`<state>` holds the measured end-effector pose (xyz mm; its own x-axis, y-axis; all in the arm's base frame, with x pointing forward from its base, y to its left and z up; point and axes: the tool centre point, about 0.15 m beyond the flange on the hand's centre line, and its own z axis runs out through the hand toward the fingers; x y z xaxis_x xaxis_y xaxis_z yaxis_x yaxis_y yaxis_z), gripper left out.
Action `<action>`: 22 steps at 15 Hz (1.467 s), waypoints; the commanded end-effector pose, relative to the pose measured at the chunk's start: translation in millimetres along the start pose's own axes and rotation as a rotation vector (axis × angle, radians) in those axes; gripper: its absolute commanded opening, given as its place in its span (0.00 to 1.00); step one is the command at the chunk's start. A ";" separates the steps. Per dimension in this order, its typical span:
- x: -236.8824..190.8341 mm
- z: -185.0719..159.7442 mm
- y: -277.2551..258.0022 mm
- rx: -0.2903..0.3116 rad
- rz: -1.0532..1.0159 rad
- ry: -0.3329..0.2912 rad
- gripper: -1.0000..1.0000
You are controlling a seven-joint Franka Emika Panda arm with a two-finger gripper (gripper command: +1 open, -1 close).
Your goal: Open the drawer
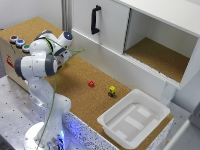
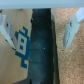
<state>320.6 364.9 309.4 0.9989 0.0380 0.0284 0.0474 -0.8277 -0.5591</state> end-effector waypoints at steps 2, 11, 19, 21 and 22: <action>22.3 17.2 -6.2 0.088 -0.034 -0.023 0.00; 33.9 34.5 1.4 0.089 -0.045 -0.057 0.00; 35.5 19.9 11.8 0.103 -0.029 -0.010 0.00; 34.9 14.4 19.8 0.105 -0.017 0.001 0.00; 33.7 11.8 24.3 0.107 -0.013 0.004 0.00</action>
<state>334.6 365.9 300.2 0.9977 0.0583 0.0346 0.0677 -0.8243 -0.5621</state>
